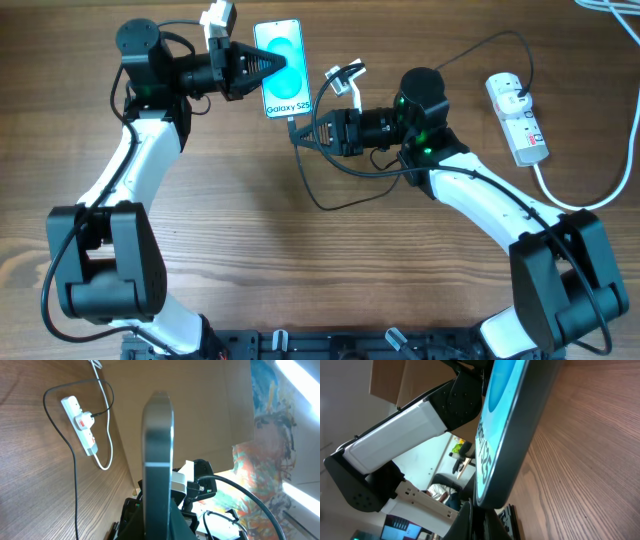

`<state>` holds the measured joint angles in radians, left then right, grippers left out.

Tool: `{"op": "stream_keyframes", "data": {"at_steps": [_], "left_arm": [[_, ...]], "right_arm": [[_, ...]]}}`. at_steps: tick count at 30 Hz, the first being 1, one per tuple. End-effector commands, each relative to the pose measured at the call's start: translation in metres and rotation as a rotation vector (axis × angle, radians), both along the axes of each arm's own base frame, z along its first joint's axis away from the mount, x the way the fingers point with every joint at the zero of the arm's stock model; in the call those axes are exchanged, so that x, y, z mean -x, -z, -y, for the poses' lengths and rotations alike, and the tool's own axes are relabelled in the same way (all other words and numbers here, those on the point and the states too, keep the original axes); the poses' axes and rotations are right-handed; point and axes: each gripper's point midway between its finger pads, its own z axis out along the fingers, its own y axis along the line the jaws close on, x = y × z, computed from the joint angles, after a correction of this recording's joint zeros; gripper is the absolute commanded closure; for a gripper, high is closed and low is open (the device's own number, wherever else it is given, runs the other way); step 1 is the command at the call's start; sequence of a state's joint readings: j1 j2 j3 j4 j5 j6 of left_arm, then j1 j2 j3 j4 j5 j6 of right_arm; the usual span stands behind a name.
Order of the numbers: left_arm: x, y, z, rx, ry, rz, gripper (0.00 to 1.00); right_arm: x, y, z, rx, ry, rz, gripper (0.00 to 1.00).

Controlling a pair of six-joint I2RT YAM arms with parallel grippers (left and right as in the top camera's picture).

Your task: Plug charger to phone and switch on socket

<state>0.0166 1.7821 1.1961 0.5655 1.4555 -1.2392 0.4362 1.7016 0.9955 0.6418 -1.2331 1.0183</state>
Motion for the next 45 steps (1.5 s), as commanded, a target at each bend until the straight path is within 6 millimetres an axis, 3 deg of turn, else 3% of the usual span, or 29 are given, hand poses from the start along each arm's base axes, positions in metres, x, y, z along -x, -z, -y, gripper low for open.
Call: {"op": "stream_keyframes", "data": {"at_steps": [1, 24, 29, 36, 45], "left_arm": [[0.006, -0.015, 0.003, -0.004, 0.01, 0.07, 0.96], [0.027, -0.015, 0.007, -0.008, 0.136, 0.153, 0.96], [0.034, -0.014, 0.021, -0.005, 0.171, 0.149, 0.96], [0.035, -0.011, 0.024, -0.001, 0.18, 0.096, 0.96], [0.036, -0.01, 0.025, -0.001, 0.182, 0.085, 0.96]], "right_arm": [[-0.003, -0.006, -0.001, -0.007, 0.02, 0.01, 0.96], [-0.017, -0.004, -0.002, 0.007, 0.106, -0.116, 0.96], [-0.021, -0.004, -0.001, 0.006, 0.126, -0.097, 0.96], [-0.034, -0.004, 0.017, 0.003, 0.157, -0.102, 0.96], [-0.029, -0.005, 0.019, 0.002, 0.122, -0.122, 0.96]]}}
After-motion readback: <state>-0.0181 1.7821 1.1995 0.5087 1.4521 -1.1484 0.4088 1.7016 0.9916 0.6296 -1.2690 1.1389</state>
